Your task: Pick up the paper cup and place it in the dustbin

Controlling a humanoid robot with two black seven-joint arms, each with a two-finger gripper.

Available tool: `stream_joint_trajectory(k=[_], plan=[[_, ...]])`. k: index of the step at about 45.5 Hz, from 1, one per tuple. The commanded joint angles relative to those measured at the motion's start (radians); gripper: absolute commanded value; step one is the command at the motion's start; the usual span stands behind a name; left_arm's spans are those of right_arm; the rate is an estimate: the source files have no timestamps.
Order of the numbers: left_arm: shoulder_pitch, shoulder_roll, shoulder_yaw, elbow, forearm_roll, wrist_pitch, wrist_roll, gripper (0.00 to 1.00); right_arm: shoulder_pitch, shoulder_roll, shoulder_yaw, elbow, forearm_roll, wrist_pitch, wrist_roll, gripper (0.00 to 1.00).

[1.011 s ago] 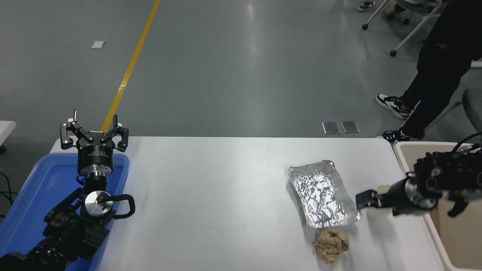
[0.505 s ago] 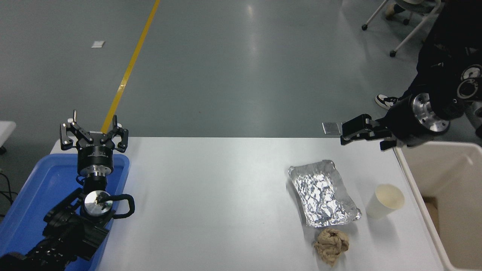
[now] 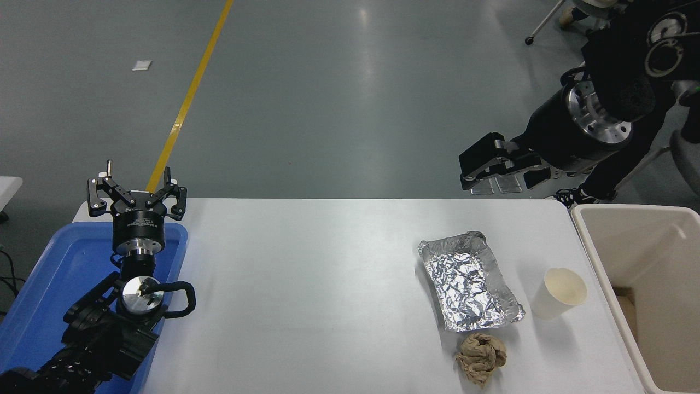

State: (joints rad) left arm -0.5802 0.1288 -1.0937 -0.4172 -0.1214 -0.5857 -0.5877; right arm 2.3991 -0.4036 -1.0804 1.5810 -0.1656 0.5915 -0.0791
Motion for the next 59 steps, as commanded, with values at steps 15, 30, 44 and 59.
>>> stream_joint_trajectory(k=[15, 30, 44, 59], plan=[[-0.001, 0.0, 0.0, 0.0, 0.0, 0.0, 0.0, 0.99, -0.363, -0.029, -0.193, -0.177, -0.218, -0.166, -0.001, 1.0], [-0.001, 0.0, 0.0, 0.0, 0.0, 0.0, 0.0, 0.99, -0.633, -0.089, -0.191, -0.213, -0.296, -0.36, -0.002, 1.0], [-0.001, 0.0, 0.0, 0.0, -0.001, 0.0, 0.0, 0.99, -0.851, -0.061, -0.147, -0.381, -0.298, -0.486, -0.002, 1.0], [-0.001, 0.003, 0.0, 0.0, -0.001, 0.0, 0.0, 0.99, -0.976, -0.057, -0.055, -0.429, -0.298, -0.498, -0.004, 1.0]])
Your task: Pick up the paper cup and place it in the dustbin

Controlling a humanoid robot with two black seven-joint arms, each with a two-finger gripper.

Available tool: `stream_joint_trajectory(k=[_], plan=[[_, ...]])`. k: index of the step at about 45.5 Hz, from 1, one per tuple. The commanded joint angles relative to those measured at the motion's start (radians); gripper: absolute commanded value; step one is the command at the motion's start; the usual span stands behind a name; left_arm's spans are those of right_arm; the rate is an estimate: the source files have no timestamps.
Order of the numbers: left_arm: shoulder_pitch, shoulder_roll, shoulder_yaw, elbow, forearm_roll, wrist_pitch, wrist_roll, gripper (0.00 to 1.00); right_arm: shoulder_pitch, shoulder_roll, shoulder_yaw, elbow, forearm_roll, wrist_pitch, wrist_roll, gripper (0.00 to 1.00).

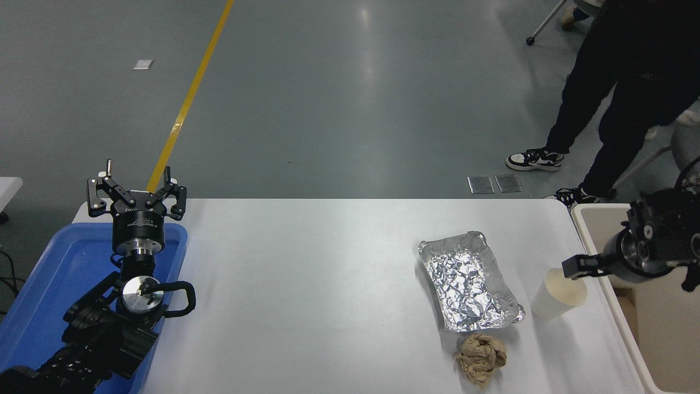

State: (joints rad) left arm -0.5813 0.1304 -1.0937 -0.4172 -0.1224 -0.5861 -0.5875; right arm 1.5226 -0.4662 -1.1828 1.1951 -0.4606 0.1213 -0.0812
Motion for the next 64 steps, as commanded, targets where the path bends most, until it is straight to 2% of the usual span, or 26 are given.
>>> stream_joint_trajectory(k=[1, 3, 5, 7, 8, 9, 12, 19, 21, 22, 42, 56, 64], plan=[[0.0, 0.001, 0.0, 0.0, 0.0, 0.0, 0.0, 0.99, -0.102, 0.008, 0.048, -0.045, -0.003, -0.034, -0.002, 1.0], [0.0, -0.002, 0.0, 0.0, 0.0, 0.0, 0.0, 0.99, -0.11, 0.012, 0.049, -0.051, -0.003, -0.046, -0.002, 0.97], [0.0, 0.001, 0.0, 0.0, 0.0, 0.0, 0.0, 0.99, -0.117, 0.017, 0.049, -0.055, -0.003, -0.06, -0.002, 0.89], [0.0, 0.001, 0.0, 0.0, 0.0, 0.0, 0.0, 0.99, -0.121, 0.017, 0.049, -0.055, -0.003, -0.075, -0.002, 0.7], [0.0, 0.001, 0.0, 0.0, 0.0, 0.0, 0.0, 0.99, -0.121, 0.017, 0.051, -0.055, -0.003, -0.081, -0.002, 0.57], [0.0, -0.002, 0.0, 0.0, 0.0, 0.0, 0.0, 0.99, -0.121, 0.017, 0.051, -0.055, -0.001, -0.086, -0.002, 0.5], [0.0, 0.001, 0.0, 0.0, 0.0, 0.0, -0.001, 0.99, -0.121, 0.017, 0.051, -0.055, -0.001, -0.094, -0.002, 0.44], [0.0, -0.002, 0.0, 0.0, 0.0, 0.0, 0.0, 0.99, -0.124, 0.017, 0.051, -0.058, -0.003, -0.103, -0.003, 0.17], [0.0, -0.002, 0.0, 0.0, 0.0, 0.0, -0.001, 0.99, -0.124, 0.017, 0.051, -0.06, -0.003, -0.104, -0.005, 0.02], [0.0, -0.002, 0.0, 0.0, 0.0, 0.0, 0.0, 0.99, -0.124, 0.017, 0.049, -0.061, -0.001, -0.104, -0.005, 0.0], [0.0, -0.002, 0.0, 0.0, 0.0, 0.0, 0.0, 0.99, -0.009, -0.025, -0.023, -0.011, -0.003, -0.103, 0.001, 0.0], [0.0, -0.002, 0.0, 0.0, 0.001, 0.0, 0.0, 0.99, 0.453, -0.083, -0.217, 0.296, -0.009, -0.08, 0.005, 0.0], [0.0, -0.002, 0.0, 0.0, 0.0, 0.0, 0.0, 0.99, 0.752, -0.084, -0.331, 0.357, -0.007, 0.089, 0.031, 0.0]])
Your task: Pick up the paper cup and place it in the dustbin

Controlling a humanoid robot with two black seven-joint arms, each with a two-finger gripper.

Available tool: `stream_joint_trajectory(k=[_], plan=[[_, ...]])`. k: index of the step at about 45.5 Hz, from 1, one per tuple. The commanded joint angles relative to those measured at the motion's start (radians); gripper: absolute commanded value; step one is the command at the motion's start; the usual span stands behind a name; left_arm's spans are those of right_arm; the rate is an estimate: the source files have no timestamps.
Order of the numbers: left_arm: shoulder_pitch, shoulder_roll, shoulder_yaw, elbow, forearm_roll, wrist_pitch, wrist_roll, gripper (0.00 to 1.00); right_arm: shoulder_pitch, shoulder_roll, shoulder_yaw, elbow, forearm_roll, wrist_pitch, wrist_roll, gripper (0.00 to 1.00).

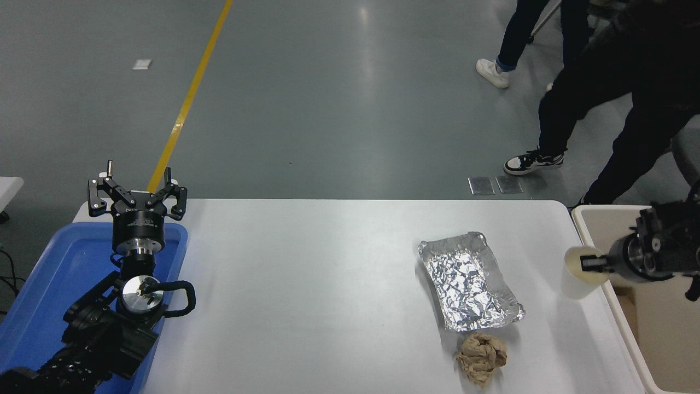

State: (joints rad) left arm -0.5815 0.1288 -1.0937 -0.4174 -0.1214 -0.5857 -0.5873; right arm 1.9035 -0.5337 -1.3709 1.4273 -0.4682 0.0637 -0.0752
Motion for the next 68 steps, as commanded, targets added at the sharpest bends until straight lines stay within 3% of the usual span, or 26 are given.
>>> stream_joint_trajectory(k=[1, 5, 26, 41, 50, 60, 68], plan=[[0.0, 0.0, 0.0, 0.0, 0.0, 0.0, 0.0, 0.99, 0.405, -0.017, -0.149, 0.125, 0.0, 0.171, 0.034, 0.0], [0.0, 0.003, 0.0, 0.0, 0.0, 0.0, 0.0, 0.99, 0.526, -0.02, -0.162, 0.119, 0.0, 0.24, 0.064, 0.0], [0.0, 0.003, 0.0, 0.0, 0.0, 0.0, 0.0, 0.99, 0.58, -0.06, -0.214, 0.029, 0.019, 0.288, 0.063, 0.0], [0.0, 0.003, 0.0, 0.0, 0.0, 0.0, -0.002, 0.99, 0.03, -0.27, -0.159, -0.537, 0.046, 0.188, 0.066, 0.0], [0.0, 0.003, 0.0, 0.0, -0.001, 0.0, -0.002, 0.99, -0.531, -0.288, 0.18, -0.847, 0.091, 0.068, 0.055, 0.0], [0.0, 0.003, 0.0, 0.0, -0.001, 0.0, -0.002, 0.99, -0.971, -0.152, 0.476, -1.102, 0.255, 0.056, 0.045, 0.0], [0.0, 0.003, 0.0, 0.0, -0.001, 0.0, 0.0, 0.99, -1.081, -0.046, 0.552, -1.127, 0.362, 0.016, -0.023, 0.0]])
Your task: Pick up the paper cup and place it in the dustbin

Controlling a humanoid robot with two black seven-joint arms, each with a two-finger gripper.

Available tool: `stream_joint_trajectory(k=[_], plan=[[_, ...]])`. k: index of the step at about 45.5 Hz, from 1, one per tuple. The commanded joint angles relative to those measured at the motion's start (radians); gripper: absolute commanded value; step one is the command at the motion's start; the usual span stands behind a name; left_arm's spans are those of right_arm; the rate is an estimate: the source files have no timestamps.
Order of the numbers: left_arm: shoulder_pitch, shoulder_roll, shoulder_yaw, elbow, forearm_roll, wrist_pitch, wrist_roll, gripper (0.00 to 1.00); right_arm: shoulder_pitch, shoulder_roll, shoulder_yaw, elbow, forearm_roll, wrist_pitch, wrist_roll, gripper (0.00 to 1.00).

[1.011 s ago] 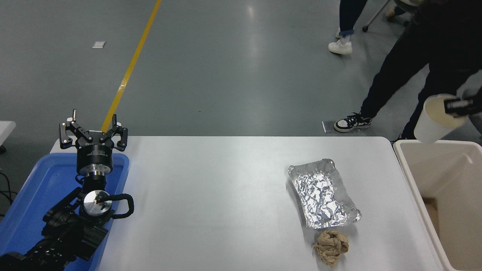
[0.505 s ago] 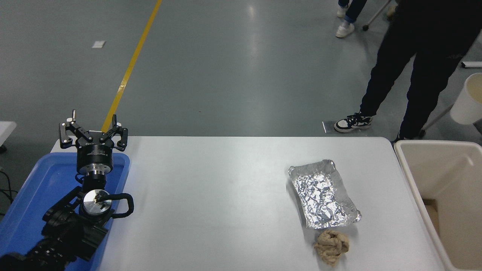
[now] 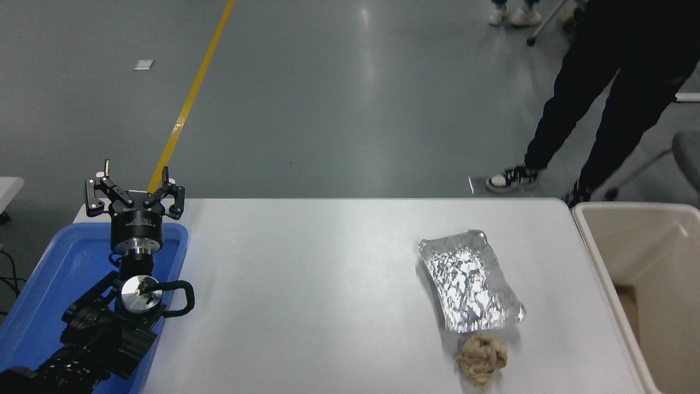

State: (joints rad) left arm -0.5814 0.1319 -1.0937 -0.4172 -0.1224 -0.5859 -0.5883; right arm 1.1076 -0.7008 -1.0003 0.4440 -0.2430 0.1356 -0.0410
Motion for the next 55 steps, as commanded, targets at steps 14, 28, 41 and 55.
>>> stream_joint_trajectory(k=[14, 28, 41, 55], plan=[[0.0, 0.0, 0.0, 0.0, 0.0, 0.0, -0.001, 0.99, -0.364, 0.184, 0.327, -0.137, 0.186, -0.102, -0.094, 0.0], [0.0, 0.0, 0.0, 0.0, 0.0, 0.0, 0.001, 0.99, -0.348, 0.178, 0.328, -0.093, 0.18, -0.087, -0.083, 0.46], [0.0, 0.0, 0.0, 0.0, 0.0, 0.0, 0.001, 0.99, -0.163, 0.054, 0.312, 0.045, 0.134, -0.07, -0.085, 1.0], [-0.002, -0.003, 0.0, 0.0, 0.0, 0.0, 0.001, 0.99, 0.225, -0.111, 0.141, 0.312, -0.159, -0.067, -0.083, 1.0]])
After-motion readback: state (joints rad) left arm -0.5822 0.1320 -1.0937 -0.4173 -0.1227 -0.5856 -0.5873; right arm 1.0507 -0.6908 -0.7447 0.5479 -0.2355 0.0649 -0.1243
